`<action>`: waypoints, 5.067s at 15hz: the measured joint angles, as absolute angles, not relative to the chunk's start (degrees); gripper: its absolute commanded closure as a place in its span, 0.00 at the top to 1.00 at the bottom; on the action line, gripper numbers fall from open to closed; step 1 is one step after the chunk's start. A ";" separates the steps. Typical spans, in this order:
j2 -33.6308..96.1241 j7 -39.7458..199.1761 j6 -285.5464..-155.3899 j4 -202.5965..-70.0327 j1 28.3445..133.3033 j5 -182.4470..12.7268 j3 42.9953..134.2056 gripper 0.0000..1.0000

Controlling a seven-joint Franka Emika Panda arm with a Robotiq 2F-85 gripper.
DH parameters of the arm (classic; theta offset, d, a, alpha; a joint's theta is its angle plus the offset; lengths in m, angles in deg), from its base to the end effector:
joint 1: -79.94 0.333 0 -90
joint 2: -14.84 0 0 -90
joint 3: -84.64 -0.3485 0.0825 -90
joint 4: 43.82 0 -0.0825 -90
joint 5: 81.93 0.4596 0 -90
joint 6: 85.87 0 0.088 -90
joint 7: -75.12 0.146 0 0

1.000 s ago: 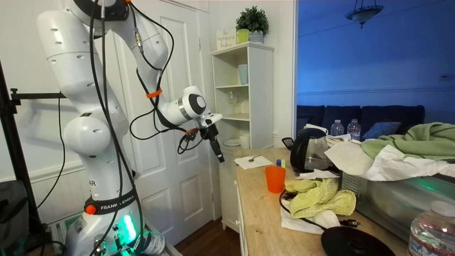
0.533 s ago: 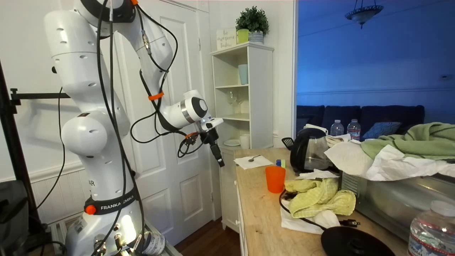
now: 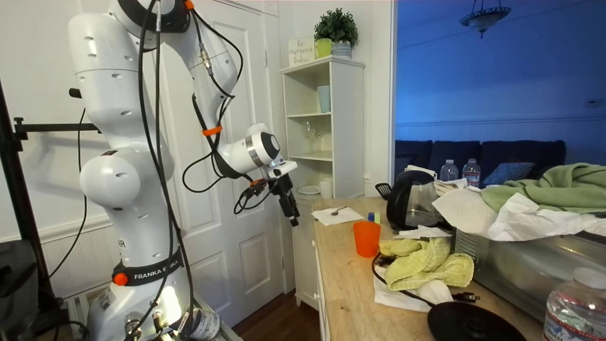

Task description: Open the drawer

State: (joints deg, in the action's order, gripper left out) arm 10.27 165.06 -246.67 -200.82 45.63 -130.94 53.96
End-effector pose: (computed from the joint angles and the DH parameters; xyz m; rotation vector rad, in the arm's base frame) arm 0.4366 -0.0082 0.1747 2.6614 -1.1785 0.4825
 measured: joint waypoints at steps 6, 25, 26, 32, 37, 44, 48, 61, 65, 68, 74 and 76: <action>18.43 182.78 -247.12 -196.90 44.27 -148.90 54.51 1.00; 42.86 196.21 -244.48 -179.09 46.52 -170.73 59.38 1.00; 43.14 196.42 -244.38 -178.66 46.56 -171.09 59.39 0.99; 44.75 197.55 -243.95 -176.95 46.94 -172.89 59.40 0.68; 45.92 199.60 -243.57 -176.02 47.32 -174.81 59.40 0.34; 46.03 201.41 -241.70 -176.19 47.93 -175.07 59.12 0.12; 45.72 201.94 -236.93 -177.08 49.65 -172.35 57.75 0.12; 48.78 197.87 -236.51 -180.48 54.16 -159.62 56.91 0.12; 49.84 196.09 -236.50 -180.51 54.18 -158.56 56.55 0.12; 51.11 194.33 -236.43 -180.34 54.18 -157.31 56.20 0.12; 54.05 191.31 -236.36 -179.60 54.19 -154.93 55.75 0.12; 54.49 189.62 -235.88 -179.25 54.00 -152.77 55.40 0.12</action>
State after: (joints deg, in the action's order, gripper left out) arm 54.49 189.62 -235.88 -179.25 54.00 -152.77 55.40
